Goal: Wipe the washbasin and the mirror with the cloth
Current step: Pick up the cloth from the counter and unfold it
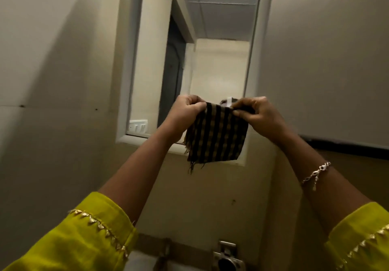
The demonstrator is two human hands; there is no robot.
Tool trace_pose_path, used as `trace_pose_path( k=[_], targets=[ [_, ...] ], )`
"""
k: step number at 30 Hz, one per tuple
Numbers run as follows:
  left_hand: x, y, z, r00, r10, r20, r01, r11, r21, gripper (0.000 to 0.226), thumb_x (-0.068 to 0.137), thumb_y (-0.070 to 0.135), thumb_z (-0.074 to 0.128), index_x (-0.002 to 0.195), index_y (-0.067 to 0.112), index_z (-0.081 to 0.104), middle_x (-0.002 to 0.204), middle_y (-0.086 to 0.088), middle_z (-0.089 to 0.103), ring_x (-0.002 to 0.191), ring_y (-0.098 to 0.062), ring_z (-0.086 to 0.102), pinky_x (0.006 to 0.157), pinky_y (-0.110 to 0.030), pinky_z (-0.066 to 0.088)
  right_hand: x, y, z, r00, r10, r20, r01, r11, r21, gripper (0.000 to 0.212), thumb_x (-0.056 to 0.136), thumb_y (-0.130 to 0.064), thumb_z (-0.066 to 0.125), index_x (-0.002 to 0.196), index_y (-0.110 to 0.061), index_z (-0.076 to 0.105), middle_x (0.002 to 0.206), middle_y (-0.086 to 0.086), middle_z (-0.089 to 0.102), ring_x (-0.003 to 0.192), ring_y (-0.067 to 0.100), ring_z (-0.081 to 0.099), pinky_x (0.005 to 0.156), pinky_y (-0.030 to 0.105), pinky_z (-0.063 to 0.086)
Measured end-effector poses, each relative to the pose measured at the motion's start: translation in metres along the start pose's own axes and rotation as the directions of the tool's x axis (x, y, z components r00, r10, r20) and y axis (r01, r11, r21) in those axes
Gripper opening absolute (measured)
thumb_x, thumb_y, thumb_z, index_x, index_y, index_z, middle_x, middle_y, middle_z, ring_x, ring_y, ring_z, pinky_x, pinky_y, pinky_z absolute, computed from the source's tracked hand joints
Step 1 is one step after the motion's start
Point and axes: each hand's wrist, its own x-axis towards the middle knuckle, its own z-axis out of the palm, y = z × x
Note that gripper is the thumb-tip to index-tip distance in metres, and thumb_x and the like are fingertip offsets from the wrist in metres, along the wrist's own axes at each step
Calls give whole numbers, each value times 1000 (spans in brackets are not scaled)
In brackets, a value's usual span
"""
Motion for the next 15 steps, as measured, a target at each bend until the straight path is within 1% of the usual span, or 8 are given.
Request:
trace_pose_path(
  k=[3,5,6,8,9,11,13,15],
  targets=[
    [-21,-13,-24,994,-97,41,96,995,13,20,93,16,44,77,16,57,73,1,55,70,-8,53,59,-20,43,-11,0,36,995,88,50,-100,935,341,13,87,-7,58,86,-17,66,87,4,65,82,13,61,71,20,50],
    [-35,-22,-38,986,-153,61,153,988,13,19,93,17,43,80,17,57,77,3,56,73,-7,53,59,-16,43,-20,4,64,988,139,60,-151,855,496,8,85,-13,61,86,-16,69,100,12,64,94,20,60,79,30,51],
    [-41,-26,-42,981,-179,69,179,984,11,19,93,17,43,80,18,56,79,3,56,75,-6,52,60,-15,43,-26,8,78,985,161,61,-169,825,540,8,83,-17,63,86,-16,70,106,9,63,101,20,58,83,33,50],
    [-55,-35,-52,968,-233,93,235,972,-3,18,93,16,43,81,18,57,83,3,56,79,-7,52,66,-19,43,-42,11,109,973,208,99,-218,700,680,14,78,-23,67,88,-14,71,101,-3,65,101,17,56,82,31,48],
    [-62,-40,-55,959,-260,112,264,964,-24,18,93,16,43,82,17,57,84,2,56,81,-8,52,71,-22,44,-52,11,124,962,230,146,-256,577,776,23,74,-30,69,90,-13,71,94,-6,67,96,16,58,79,29,49],
    [-76,-52,-62,942,-304,145,316,946,-69,18,93,14,43,83,16,58,86,0,57,84,-11,53,79,-26,43,-75,11,154,917,287,277,-350,244,904,49,60,-52,75,93,-16,72,93,-1,71,90,17,65,72,29,54],
    [-90,-66,-68,926,-346,153,360,930,-73,18,93,15,43,83,15,58,86,-1,57,86,-13,52,78,-28,42,-102,10,188,848,365,385,-386,-74,920,63,56,-65,70,97,-17,73,103,7,71,92,21,68,70,33,56],
    [-105,-82,-69,918,-375,129,387,919,-77,22,93,16,42,79,17,59,83,0,57,84,-13,51,75,-28,40,-131,7,222,781,429,453,-338,-320,885,69,64,-70,54,96,-12,74,104,12,70,90,27,69,68,37,57]
  ],
)
